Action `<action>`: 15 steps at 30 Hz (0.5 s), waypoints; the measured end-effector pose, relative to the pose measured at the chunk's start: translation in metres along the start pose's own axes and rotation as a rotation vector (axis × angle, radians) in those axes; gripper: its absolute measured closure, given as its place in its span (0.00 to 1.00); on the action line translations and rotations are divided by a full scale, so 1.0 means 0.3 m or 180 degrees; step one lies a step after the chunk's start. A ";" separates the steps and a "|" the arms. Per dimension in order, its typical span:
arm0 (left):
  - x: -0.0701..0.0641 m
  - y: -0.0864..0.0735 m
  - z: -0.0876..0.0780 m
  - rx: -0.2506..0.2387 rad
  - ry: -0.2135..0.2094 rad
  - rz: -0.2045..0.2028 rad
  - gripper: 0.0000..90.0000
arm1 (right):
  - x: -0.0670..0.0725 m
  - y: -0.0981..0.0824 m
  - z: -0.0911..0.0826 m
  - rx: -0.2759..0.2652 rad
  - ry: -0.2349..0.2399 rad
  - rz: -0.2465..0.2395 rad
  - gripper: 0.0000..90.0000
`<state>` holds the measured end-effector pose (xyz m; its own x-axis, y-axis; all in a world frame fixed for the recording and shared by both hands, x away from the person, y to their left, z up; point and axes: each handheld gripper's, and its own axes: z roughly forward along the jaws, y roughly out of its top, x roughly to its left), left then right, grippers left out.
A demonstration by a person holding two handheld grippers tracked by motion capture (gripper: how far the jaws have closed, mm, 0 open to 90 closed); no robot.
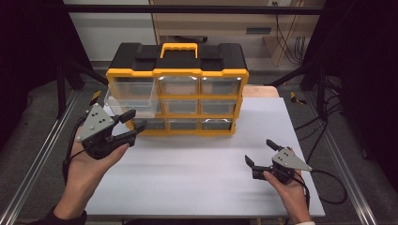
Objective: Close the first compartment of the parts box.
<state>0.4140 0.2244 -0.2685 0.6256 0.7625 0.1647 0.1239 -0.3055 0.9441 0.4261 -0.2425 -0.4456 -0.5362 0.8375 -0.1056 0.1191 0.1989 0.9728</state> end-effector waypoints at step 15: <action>0.067 -0.062 0.024 0.0005 0.0373 -0.0271 0.99 | 0.001 -0.001 0.001 0.0017 0.0003 0.0000 0.06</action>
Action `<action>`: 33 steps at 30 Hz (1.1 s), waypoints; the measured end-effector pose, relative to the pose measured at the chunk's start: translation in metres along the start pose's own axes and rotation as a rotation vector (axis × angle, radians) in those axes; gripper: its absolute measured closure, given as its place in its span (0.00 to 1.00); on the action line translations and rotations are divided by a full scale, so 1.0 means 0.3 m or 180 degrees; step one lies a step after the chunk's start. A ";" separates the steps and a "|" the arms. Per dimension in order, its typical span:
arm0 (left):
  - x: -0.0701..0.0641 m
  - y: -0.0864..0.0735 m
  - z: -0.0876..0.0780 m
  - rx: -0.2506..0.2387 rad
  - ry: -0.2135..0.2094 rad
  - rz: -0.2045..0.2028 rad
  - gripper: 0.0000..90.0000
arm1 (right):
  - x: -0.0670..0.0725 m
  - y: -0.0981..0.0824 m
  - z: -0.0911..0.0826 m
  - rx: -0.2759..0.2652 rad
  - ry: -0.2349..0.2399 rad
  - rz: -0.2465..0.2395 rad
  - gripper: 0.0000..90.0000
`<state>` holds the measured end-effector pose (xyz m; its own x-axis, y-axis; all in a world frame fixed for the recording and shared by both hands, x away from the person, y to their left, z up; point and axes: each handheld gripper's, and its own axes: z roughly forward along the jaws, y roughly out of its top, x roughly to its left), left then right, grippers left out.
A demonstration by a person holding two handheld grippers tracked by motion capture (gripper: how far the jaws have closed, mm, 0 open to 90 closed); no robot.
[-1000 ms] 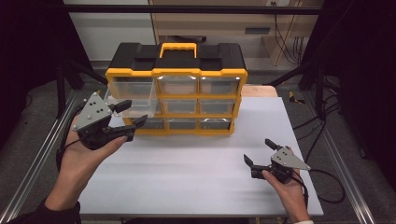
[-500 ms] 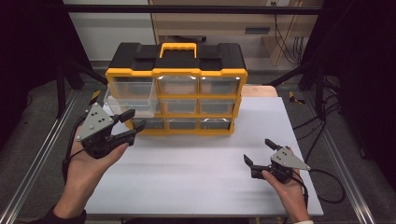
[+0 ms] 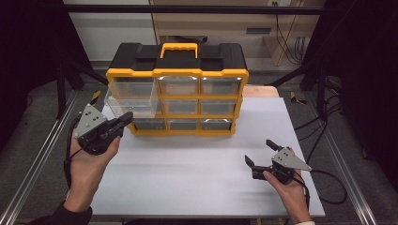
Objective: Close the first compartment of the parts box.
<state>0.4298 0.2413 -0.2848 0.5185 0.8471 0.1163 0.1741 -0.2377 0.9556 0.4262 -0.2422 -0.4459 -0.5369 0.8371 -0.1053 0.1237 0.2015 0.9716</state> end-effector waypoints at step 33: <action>0.013 0.016 0.078 0.0058 0.0211 -0.0020 1.00 | -0.002 -0.002 0.001 0.0008 0.0001 0.0008 0.06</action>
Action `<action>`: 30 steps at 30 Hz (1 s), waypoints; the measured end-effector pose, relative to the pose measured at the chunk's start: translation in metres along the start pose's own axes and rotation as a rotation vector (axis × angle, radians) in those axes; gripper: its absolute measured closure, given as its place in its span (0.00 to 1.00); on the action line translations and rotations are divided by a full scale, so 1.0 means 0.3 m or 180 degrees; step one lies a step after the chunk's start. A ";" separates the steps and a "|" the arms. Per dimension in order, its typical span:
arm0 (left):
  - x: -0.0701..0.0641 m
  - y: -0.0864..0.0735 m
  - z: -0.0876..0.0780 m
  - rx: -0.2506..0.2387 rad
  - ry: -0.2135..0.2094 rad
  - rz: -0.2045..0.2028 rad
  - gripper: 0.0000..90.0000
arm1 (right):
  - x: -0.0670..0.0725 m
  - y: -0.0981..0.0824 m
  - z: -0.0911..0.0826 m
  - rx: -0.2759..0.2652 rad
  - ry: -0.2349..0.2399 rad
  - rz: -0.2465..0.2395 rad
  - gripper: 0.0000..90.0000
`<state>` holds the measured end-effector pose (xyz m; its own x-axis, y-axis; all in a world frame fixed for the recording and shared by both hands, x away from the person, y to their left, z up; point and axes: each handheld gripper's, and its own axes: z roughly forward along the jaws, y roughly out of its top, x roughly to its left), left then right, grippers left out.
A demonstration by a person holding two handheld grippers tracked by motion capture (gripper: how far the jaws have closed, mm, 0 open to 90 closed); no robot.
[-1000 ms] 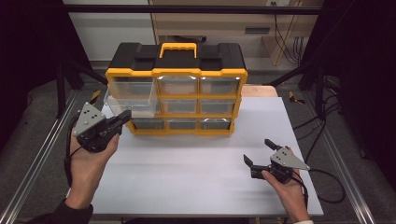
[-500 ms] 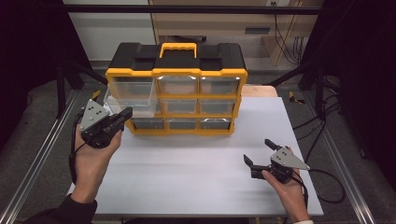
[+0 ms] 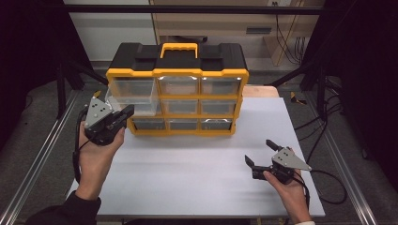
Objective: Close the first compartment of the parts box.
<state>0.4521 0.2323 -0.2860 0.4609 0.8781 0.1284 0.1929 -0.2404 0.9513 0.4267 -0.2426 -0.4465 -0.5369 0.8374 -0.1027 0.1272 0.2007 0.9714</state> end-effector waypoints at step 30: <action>0.026 0.055 0.119 0.0055 0.0139 -0.0001 1.00 | 0.001 -0.001 0.002 0.0003 0.0012 -0.0013 0.06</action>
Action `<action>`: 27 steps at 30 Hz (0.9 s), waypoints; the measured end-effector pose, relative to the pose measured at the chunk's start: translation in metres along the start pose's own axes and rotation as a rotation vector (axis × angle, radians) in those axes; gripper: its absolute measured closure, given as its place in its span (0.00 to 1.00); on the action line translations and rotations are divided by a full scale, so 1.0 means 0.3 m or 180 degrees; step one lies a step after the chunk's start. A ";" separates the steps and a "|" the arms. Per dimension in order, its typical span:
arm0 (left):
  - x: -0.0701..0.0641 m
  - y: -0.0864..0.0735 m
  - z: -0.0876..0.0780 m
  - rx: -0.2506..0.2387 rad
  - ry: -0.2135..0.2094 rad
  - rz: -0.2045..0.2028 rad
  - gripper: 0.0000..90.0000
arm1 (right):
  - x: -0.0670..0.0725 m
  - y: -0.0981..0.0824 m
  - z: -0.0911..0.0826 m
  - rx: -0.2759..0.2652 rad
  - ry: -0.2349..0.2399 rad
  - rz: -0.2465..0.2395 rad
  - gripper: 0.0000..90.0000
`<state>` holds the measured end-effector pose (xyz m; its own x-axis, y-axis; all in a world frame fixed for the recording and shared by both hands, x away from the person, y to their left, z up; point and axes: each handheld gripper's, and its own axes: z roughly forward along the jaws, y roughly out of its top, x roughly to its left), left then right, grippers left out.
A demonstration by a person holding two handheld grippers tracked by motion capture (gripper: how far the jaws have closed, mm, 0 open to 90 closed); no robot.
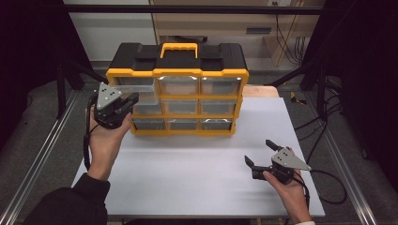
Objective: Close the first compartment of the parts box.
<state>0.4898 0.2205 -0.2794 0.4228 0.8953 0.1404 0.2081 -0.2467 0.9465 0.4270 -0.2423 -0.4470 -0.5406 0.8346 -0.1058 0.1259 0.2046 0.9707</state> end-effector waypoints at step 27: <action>0.021 0.004 0.063 -0.0045 0.0086 -0.0045 1.00 | 0.000 -0.001 0.002 0.0009 0.0011 -0.0015 0.06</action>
<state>0.5094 0.2189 -0.2828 0.3959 0.9084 0.1346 0.2014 -0.2288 0.9524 0.4274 -0.2421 -0.4474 -0.5439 0.8319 -0.1097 0.1256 0.2100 0.9696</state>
